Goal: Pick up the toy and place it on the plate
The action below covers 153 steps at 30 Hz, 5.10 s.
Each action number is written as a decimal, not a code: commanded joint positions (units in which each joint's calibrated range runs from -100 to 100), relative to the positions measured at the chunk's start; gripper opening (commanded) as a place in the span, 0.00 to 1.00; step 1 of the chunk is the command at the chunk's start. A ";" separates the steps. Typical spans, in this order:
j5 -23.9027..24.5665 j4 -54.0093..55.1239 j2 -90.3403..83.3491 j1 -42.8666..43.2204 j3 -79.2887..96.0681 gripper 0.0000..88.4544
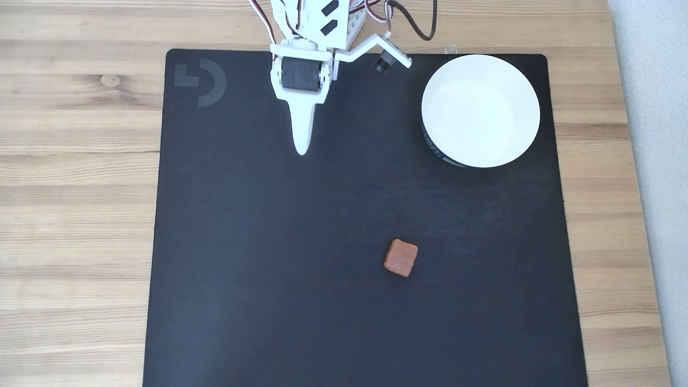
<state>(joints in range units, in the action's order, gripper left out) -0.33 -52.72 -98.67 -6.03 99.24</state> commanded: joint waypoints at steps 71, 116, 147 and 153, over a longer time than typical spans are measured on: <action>0.18 -0.54 88.29 18.71 -90.28 0.03; -0.24 -17.47 129.56 21.22 -131.47 0.03; -0.50 -21.88 129.39 21.38 -134.89 0.38; -0.60 -21.96 129.39 21.72 -134.89 0.38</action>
<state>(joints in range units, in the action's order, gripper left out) -0.85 -74.25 31.39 15.69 -33.02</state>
